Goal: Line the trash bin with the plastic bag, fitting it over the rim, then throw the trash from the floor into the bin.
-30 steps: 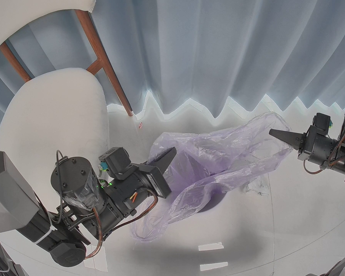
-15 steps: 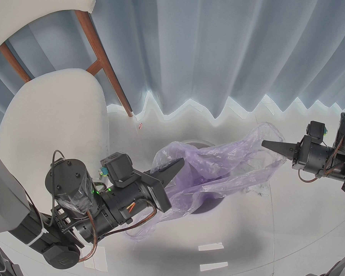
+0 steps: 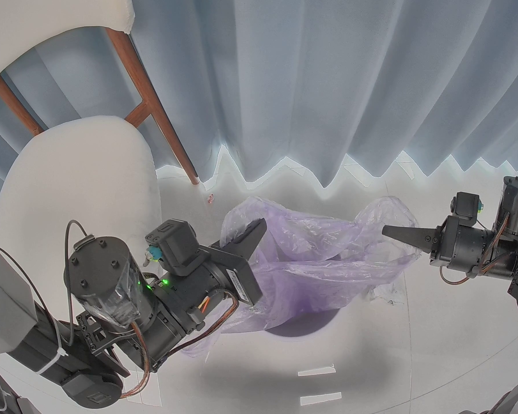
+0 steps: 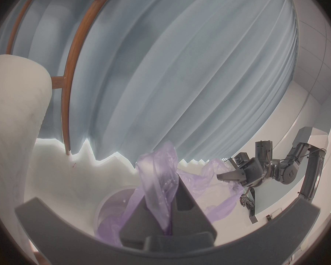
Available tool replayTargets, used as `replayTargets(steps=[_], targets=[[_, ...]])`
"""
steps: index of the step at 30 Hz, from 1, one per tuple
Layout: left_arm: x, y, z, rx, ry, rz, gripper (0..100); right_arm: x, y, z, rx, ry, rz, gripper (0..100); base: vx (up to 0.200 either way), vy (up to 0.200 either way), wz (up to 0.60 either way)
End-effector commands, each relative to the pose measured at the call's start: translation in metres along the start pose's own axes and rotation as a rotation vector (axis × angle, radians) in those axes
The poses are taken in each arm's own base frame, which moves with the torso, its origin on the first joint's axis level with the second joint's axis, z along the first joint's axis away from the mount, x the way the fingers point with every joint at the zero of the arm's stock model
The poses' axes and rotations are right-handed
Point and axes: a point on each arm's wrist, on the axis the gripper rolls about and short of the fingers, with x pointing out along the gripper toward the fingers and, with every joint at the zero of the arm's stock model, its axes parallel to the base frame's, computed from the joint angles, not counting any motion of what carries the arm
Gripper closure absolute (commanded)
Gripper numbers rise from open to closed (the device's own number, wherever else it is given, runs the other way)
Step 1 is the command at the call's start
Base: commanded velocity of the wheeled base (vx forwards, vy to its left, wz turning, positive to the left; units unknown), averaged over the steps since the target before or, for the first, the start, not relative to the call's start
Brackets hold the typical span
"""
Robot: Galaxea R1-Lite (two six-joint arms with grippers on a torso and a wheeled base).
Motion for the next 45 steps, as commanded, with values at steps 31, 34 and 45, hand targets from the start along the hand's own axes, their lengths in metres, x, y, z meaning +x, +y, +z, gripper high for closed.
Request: replayTargets(steps=[31, 34, 45], targets=[[0.07, -0.014, -0.009, -0.157, -0.055, -0.179, 100, 0.105, -0.034, -0.024, 0.003, 0.103, -0.121, 100, 0.0, 0.0, 0.0], [0.067, -0.008, -0.013, -0.166, -0.036, -0.161, 100, 0.117, -0.034, -0.031, -0.032, 0.124, -0.12, 100, 0.0, 0.0, 0.0], [0.065, 0.003, -0.024, -0.189, -0.007, -0.138, 100, 0.134, -0.049, -0.041, -0.042, 0.161, -0.134, 100, 0.0, 0.0, 0.0]])
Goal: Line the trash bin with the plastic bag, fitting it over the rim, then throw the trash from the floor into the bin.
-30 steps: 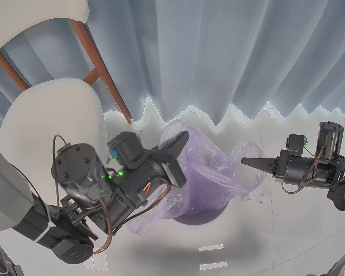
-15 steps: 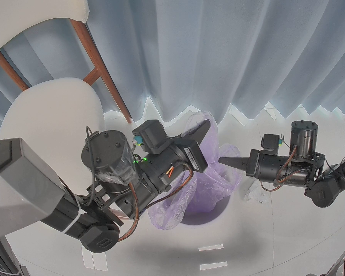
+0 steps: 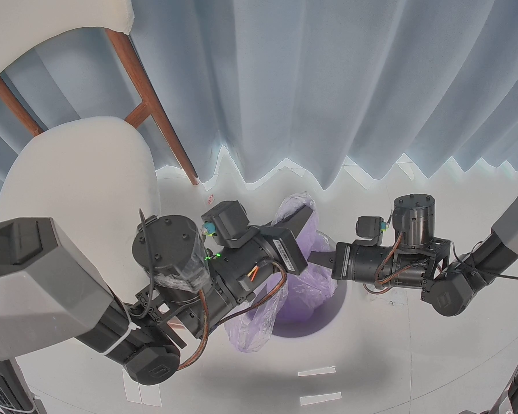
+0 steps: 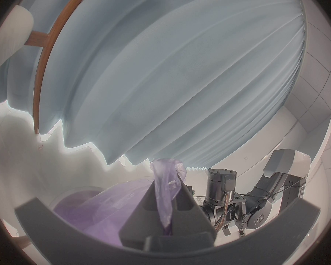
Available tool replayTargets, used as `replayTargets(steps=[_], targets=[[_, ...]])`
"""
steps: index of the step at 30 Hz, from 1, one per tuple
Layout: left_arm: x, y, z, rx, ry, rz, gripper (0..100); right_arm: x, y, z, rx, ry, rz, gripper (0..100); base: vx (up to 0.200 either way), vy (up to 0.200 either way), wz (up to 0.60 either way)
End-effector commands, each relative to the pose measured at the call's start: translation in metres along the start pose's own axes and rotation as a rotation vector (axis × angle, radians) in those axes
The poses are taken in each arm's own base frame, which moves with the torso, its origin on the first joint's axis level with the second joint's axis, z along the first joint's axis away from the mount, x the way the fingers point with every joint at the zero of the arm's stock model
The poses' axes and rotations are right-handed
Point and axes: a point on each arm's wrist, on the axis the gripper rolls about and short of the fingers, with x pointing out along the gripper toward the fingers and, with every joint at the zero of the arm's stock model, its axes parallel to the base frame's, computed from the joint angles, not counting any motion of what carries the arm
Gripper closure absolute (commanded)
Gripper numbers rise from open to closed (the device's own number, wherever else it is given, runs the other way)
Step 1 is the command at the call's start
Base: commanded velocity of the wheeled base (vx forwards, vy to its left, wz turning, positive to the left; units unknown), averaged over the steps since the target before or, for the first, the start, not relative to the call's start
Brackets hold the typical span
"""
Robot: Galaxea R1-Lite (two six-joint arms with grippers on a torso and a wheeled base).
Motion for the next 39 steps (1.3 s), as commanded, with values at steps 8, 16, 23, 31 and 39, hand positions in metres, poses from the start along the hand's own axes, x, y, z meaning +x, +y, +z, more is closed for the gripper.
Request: replayTargets(steps=[8, 16, 23, 31, 39], targets=[[0.0, 0.009, -0.002, -0.002, -0.021, 0.012, 100, 0.007, -0.01, -0.009, -0.012, 0.001, -0.001, 100, 0.0, 0.0, 0.0], [0.0, 0.009, -0.001, 0.0, -0.023, 0.011, 100, 0.002, -0.011, -0.017, 0.009, -0.026, -0.021, 0, 0.0, 0.0, 0.0], [-0.001, 0.008, 0.001, 0.002, -0.029, 0.01, 100, -0.017, 0.004, -0.005, 0.097, -0.165, -0.056, 0, 0.0, 0.0, 0.0], [-0.003, 0.007, 0.006, 0.003, -0.039, 0.01, 100, -0.074, 0.048, 0.013, 0.198, -0.176, -0.025, 0, 0.0, 0.0, 0.0], [-0.004, 0.005, 0.014, 0.004, -0.061, 0.002, 100, -0.095, 0.07, -0.002, 0.347, -0.077, -0.027, 0, 0.0, 0.0, 0.0]])
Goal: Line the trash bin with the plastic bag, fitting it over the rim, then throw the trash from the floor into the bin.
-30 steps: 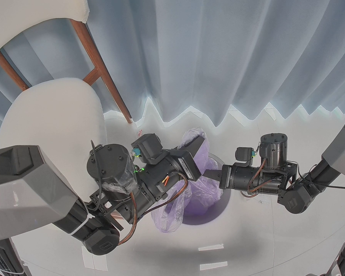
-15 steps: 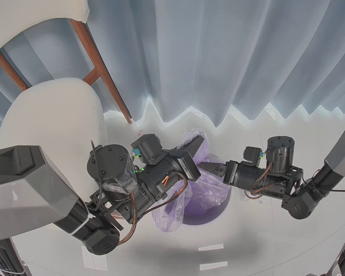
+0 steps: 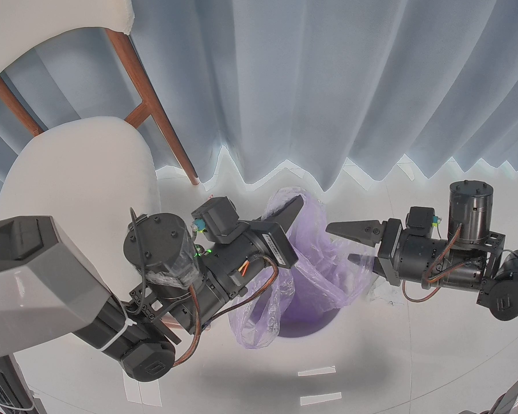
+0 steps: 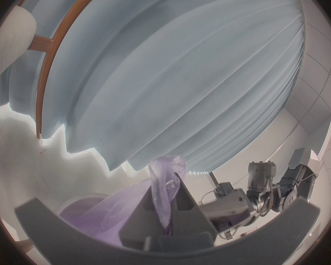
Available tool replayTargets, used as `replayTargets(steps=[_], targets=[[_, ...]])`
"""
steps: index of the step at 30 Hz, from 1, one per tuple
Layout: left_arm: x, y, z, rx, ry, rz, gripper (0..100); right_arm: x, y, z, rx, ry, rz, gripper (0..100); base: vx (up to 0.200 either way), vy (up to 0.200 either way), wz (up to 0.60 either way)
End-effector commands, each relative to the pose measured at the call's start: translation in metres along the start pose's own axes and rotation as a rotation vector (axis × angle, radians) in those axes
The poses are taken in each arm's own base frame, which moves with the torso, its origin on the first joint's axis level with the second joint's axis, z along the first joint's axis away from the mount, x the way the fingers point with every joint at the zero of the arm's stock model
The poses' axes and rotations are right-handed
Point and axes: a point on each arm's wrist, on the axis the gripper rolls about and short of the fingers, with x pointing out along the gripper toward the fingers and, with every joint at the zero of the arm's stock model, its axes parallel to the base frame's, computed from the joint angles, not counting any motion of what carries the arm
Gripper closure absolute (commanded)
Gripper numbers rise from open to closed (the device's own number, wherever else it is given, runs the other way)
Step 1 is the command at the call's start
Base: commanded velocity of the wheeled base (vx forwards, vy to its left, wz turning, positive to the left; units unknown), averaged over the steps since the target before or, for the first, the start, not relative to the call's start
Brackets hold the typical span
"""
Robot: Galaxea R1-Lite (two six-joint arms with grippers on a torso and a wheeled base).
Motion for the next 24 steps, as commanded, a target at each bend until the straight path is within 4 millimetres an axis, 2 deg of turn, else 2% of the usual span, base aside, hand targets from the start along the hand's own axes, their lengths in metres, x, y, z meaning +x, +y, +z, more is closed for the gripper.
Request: replayTargets(steps=[1, 6, 8, 9, 11, 14, 18, 20, 24], targets=[[-0.002, -0.003, 0.013, 0.002, -0.036, -0.008, 100, -0.026, 0.02, -0.02, -0.02, 0.07, 0.012, 0, 0.0, 0.0, 0.0], [-0.006, -0.004, 0.03, 0.007, -0.074, -0.02, 100, -0.028, 0.01, -0.044, -0.165, 0.165, -0.083, 0, 0.0, 0.0, 0.0], [-0.008, -0.008, 0.037, 0.009, -0.087, -0.042, 100, -0.025, 0.005, -0.058, -0.321, 0.161, -0.161, 0, 0.0, 0.0, 0.0], [-0.008, -0.009, 0.038, 0.009, -0.09, -0.044, 100, -0.024, 0.006, -0.061, -0.344, 0.159, -0.173, 0, 0.0, 0.0, 0.0], [-0.009, -0.01, 0.041, 0.009, -0.098, -0.048, 100, -0.025, 0.021, -0.068, -0.37, 0.129, -0.158, 0, 0.0, 0.0, 0.0], [-0.009, -0.01, 0.041, 0.009, -0.095, -0.047, 100, -0.031, 0.036, -0.058, -0.336, 0.062, -0.104, 0, 0.0, 0.0, 0.0], [-0.009, -0.009, 0.04, 0.01, -0.091, -0.045, 100, -0.043, 0.047, -0.028, -0.314, -0.082, -0.069, 0, 0.0, 0.0, 0.0], [-0.011, -0.01, 0.04, 0.011, -0.091, -0.046, 100, -0.053, 0.051, -0.028, -0.301, -0.088, -0.048, 0, 0.0, 0.0, 0.0], [-0.012, -0.012, 0.045, 0.011, -0.102, -0.054, 100, -0.057, 0.049, -0.053, -0.196, 0.052, -0.071, 0, 0.0, 0.0, 0.0]])
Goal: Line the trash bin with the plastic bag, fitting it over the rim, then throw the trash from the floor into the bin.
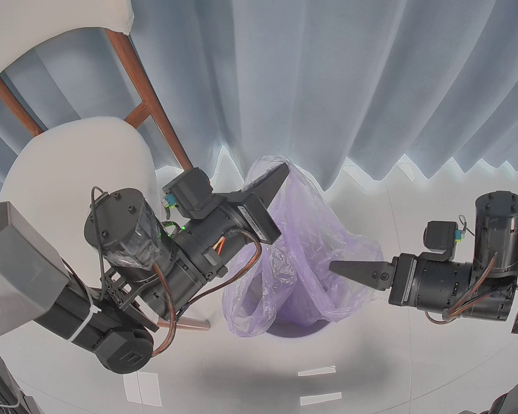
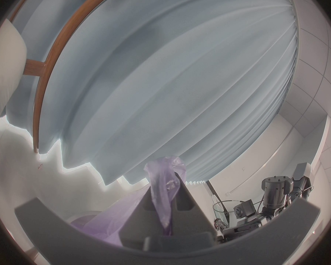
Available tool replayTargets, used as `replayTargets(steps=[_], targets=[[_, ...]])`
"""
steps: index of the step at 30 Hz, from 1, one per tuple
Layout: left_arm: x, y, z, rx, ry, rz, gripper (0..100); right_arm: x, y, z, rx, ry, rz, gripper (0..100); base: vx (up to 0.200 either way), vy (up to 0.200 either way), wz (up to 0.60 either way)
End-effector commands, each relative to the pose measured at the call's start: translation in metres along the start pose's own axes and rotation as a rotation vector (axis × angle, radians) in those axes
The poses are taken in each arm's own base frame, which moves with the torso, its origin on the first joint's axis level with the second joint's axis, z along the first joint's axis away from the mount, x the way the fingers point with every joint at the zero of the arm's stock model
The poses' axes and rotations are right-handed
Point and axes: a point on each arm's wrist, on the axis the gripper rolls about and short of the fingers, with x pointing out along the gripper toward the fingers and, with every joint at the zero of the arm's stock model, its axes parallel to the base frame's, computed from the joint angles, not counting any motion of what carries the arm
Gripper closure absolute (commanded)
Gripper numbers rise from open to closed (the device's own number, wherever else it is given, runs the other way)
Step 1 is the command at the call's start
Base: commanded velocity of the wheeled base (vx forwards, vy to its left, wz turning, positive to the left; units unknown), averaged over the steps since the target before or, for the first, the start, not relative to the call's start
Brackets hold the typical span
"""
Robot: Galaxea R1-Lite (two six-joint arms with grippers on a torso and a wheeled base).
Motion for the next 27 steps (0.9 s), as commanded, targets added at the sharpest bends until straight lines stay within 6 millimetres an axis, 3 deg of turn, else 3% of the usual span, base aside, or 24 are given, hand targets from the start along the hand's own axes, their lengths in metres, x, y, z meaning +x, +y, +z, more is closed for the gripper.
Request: replayTargets(steps=[1, 8, 18, 27], targets=[[-0.003, -0.004, 0.009, 0.001, -0.02, -0.013, 100, -0.017, 0.014, -0.01, 0.122, 0.066, 0.037, 0, 0.0, 0.0, 0.0], [-0.003, -0.008, 0.008, -0.001, -0.018, -0.021, 100, -0.003, 0.036, -0.014, 0.448, 0.134, 0.117, 0, 0.0, 0.0, 0.0], [-0.003, -0.008, 0.008, -0.001, -0.016, -0.02, 100, 0.04, 0.04, -0.053, 0.452, 0.281, 0.07, 0, 0.0, 0.0, 0.0], [-0.002, -0.006, 0.009, 0.001, -0.022, -0.017, 100, 0.036, 0.037, -0.085, 0.416, 0.388, 0.057, 0, 0.0, 0.0, 0.0]])
